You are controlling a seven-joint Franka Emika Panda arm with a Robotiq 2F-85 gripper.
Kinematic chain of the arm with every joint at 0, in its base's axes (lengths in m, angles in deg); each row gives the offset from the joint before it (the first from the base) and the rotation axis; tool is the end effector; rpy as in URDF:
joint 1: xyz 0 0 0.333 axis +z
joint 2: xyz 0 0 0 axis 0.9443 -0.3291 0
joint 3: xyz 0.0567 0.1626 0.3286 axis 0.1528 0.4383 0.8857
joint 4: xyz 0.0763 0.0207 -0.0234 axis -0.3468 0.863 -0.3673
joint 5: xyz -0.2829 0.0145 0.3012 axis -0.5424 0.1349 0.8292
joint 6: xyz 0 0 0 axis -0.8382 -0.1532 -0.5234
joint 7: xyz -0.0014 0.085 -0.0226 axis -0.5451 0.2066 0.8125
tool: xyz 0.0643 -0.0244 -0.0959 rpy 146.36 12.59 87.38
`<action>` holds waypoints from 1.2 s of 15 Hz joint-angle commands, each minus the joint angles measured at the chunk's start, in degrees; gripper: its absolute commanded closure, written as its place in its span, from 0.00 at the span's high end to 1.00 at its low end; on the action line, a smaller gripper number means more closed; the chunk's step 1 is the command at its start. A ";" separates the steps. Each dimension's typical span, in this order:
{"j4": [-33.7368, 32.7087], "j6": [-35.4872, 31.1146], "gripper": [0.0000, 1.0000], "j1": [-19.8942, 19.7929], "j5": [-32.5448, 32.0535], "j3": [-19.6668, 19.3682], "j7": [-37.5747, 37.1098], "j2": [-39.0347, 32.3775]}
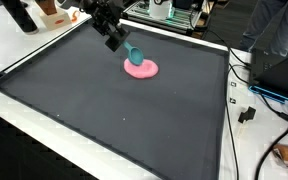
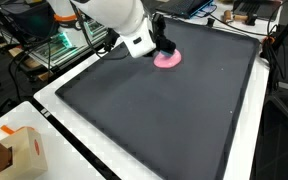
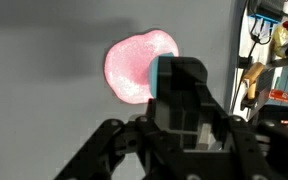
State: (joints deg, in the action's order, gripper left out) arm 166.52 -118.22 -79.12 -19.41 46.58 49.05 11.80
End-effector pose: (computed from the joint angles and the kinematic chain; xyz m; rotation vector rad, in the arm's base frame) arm 0.5633 -0.0829 0.2966 -2.3670 0.0058 -0.0097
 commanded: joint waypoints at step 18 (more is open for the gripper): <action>1.13 -5.04 0.26 -1.32 2.63 -0.21 0.62 -7.17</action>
State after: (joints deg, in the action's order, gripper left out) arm 166.32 -118.31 -80.48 -16.08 46.61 49.21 7.28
